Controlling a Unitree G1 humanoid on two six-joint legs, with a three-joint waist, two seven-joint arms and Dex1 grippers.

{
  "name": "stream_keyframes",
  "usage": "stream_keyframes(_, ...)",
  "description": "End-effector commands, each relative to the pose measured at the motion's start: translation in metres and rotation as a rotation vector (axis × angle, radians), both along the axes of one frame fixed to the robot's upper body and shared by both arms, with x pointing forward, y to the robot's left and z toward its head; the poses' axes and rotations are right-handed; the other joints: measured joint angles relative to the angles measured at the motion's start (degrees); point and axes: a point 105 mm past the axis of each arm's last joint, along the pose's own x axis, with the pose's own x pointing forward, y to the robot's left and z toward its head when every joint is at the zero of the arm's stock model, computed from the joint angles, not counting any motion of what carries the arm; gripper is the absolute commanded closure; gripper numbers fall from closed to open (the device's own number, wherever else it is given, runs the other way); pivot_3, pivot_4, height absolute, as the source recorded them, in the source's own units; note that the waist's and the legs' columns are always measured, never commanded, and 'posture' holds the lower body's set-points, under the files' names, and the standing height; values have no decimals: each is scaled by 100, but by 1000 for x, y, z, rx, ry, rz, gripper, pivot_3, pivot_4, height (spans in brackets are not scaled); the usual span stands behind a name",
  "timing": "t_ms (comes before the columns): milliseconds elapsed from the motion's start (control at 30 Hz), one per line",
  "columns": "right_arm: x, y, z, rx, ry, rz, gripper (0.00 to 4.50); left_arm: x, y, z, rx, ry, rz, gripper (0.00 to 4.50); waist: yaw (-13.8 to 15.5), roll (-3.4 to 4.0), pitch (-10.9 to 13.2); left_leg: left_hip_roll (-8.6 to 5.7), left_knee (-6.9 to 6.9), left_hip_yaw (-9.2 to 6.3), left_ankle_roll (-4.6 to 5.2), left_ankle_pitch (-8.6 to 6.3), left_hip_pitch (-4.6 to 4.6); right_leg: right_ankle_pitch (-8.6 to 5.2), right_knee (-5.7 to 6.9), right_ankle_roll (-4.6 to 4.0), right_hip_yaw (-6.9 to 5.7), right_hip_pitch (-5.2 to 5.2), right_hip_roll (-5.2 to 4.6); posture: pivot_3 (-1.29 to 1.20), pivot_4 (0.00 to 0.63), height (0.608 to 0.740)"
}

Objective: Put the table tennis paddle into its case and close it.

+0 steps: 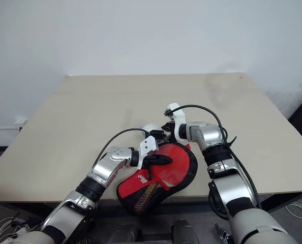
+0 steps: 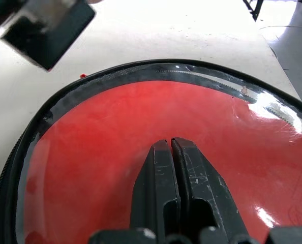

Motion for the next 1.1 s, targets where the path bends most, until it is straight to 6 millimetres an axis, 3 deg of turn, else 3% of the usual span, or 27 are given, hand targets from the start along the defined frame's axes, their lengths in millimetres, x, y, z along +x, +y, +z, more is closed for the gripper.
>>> stream_keyframes(33, 8, 6, 10, -22, -57, 10, 21, 0, 0, 1, 7, -8, 3, 4500, -1, 1, 0, 0, 0, 0, 0, 0, 0, 0, 1, 0, 0, 0, 0, 0, 0, 740)
stream_keyframes(400, 14, -1, -3, -79, -55, -40, 21, 0, -2, 0, 11, -10, -4, 4500, -2, 2, -1, 0, 0, -1, 0, 0, 1, 0, 2, 0, -1, 0, 0, 0, 0, 740)
stream_keyframes(567, 15, -1, -4, -67, -54, -56, 1039, -1, -3, 0, 10, -9, -6, 4500, -2, 2, -1, -1, 0, -2, 0, 0, 1, 0, 2, 0, -1, 1, 0, 0, 0, 740)
stream_keyframes(900, 19, -4, -4, -47, -61, -106, 3640, -1, -2, -1, 12, -5, -7, 4500, -2, 3, -1, -1, 0, -3, 0, 0, 1, 1, 2, 0, -1, 1, 0, 0, 0, 740)
stream_keyframes(1000, 21, -7, -3, -42, -68, -131, 4080, -2, -2, -2, 16, 1, -8, 4500, -2, 3, -1, -1, 0, -3, -1, 0, 1, 0, 2, 0, -1, 1, 0, 0, 0, 740)
stream_keyframes(1100, 24, -10, -2, -42, -70, -158, 4120, -2, -1, -4, 29, 10, -13, 4500, -2, 4, -2, -1, 0, -3, 0, 1, 1, 1, 2, 0, -1, 1, 0, 0, 0, 740)
